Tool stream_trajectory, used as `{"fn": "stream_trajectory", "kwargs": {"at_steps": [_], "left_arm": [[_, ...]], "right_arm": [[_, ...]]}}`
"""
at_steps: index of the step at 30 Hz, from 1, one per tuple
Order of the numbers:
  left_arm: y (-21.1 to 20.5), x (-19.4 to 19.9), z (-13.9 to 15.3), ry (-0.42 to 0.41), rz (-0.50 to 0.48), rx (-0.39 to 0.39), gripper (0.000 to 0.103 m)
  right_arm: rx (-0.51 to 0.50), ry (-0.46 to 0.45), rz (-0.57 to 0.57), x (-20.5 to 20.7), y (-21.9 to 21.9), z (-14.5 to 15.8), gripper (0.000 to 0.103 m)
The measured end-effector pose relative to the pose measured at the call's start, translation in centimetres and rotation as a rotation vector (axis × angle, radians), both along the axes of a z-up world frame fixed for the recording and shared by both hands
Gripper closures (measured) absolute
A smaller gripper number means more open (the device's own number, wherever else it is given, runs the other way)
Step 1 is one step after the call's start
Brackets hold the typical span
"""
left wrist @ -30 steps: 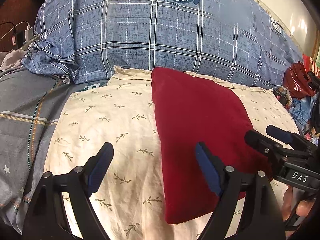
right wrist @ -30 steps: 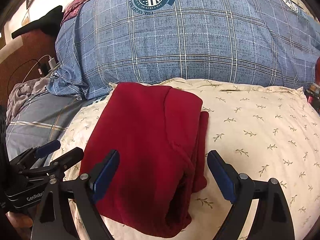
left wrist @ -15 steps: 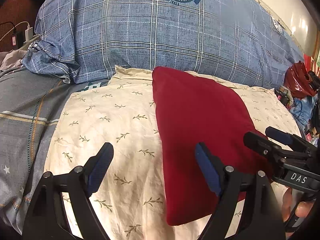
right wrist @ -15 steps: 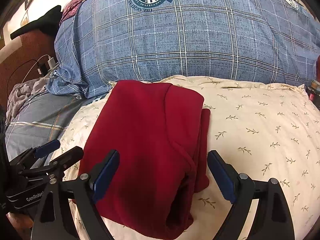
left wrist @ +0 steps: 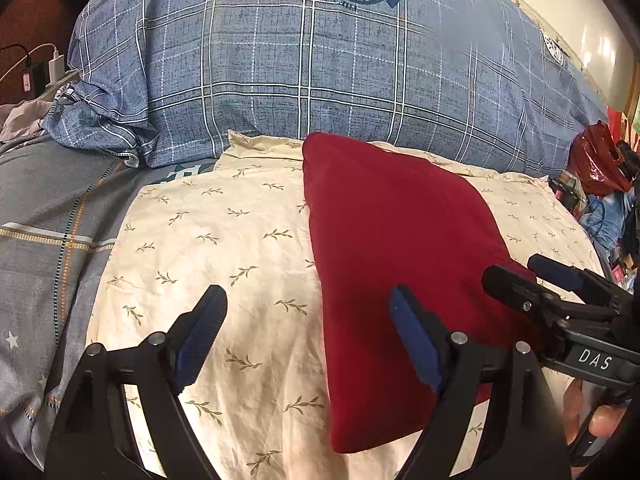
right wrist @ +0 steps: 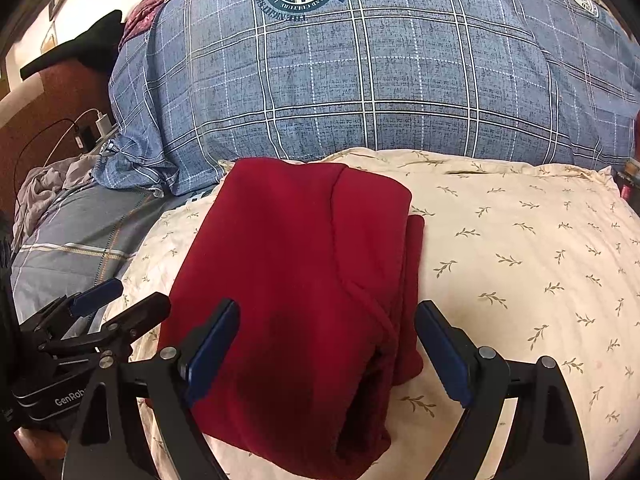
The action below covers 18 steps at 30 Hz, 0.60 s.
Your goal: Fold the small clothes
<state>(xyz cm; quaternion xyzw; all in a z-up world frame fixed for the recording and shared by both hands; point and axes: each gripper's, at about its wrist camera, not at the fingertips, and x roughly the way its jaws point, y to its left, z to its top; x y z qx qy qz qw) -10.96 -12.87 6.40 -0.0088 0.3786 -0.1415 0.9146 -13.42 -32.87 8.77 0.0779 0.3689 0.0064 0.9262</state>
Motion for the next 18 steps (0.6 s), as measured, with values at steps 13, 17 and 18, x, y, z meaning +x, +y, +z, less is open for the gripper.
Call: {"fn": "stream_trajectory", "kwargs": {"at_steps": [13,17,18], "left_arm": [[0.16,0.11,-0.12,0.005,0.004,-0.009,0.019],[0.47,0.13,-0.19,-0.004,-0.001,-0.021,0.019],[0.63,0.27,-0.25,0.001,-0.001,-0.025,0.019]], "right_arm": [[0.001,0.008,0.009,0.17,0.27,-0.25,0.012],[0.001,0.011,0.015,0.18,0.42,-0.38,0.013],[0.006,0.002,0.017,0.08,0.17,-0.22,0.013]]}}
